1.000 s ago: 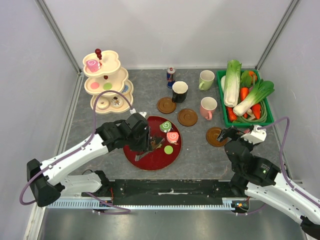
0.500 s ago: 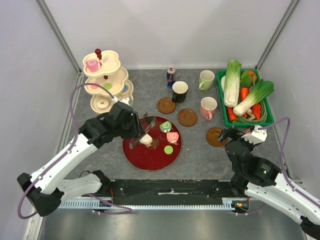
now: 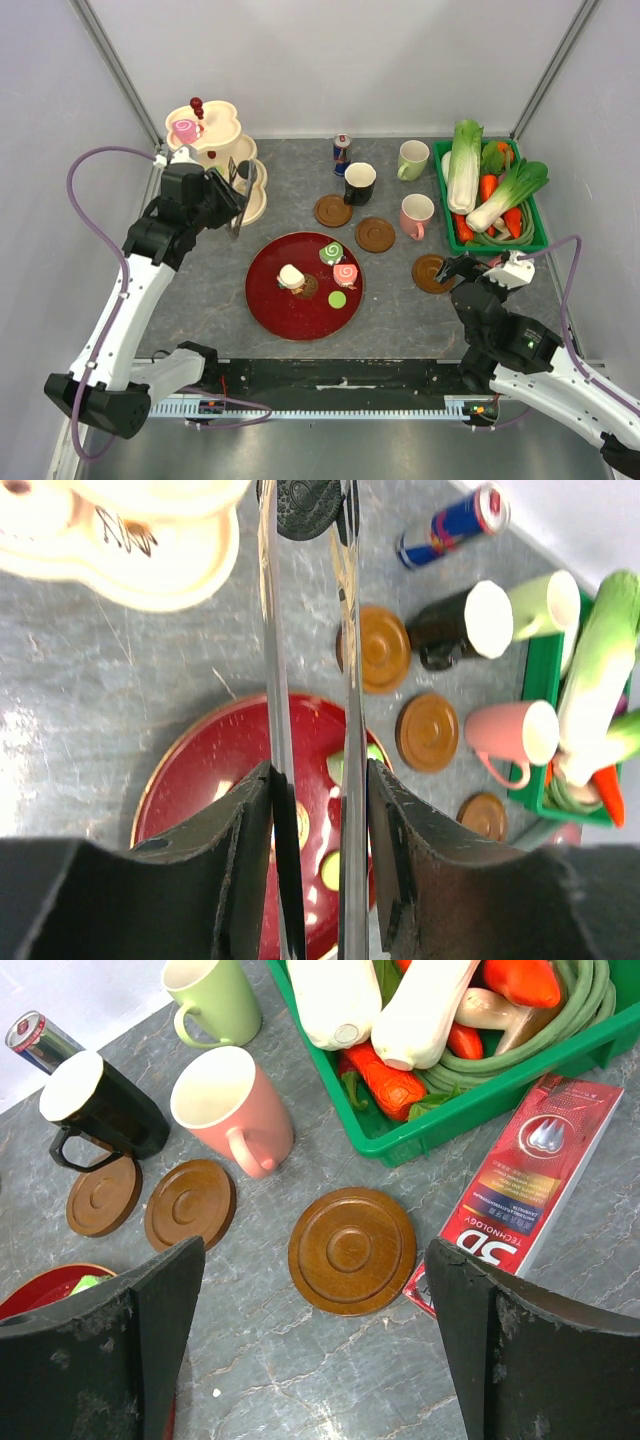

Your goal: Serve the afternoon tea

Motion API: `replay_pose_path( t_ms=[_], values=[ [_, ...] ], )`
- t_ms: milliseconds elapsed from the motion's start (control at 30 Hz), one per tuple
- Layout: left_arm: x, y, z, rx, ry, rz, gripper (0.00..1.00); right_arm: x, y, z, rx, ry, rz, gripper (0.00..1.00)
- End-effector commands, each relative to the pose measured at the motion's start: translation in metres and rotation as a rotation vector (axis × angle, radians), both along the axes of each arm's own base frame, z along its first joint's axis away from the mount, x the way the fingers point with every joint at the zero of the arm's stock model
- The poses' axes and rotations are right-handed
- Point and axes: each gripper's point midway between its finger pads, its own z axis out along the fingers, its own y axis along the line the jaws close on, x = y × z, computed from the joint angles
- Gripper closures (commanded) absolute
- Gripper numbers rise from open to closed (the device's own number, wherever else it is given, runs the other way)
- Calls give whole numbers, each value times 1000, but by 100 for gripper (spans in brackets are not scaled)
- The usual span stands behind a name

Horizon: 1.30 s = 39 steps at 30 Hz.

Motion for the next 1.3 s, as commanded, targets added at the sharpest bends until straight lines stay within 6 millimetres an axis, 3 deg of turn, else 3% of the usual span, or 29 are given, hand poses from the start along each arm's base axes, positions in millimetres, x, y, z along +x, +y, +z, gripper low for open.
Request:
replay_pose_path(
  t_ms=[0,167,367,600,933,1267],
  values=[
    [37,12,43,-1,-158,27,55,0,-7,9,22,-39,-43,2],
    [56,25,38,0,-142,51,55,1,-8,12,22,-42,-47,2],
    [66,40,25,5,-131,95,55,1,-8,13,19,-43,-49,2],
    [78,43,8,7,-105,110,55,1,-9,13,18,-44,-52,2],
    [89,49,-13,23,-63,142,55,1,-9,10,7,-38,-58,2],
    [90,55,-20,28,-39,162,49,1,-9,12,16,-43,-57,2]
  ],
)
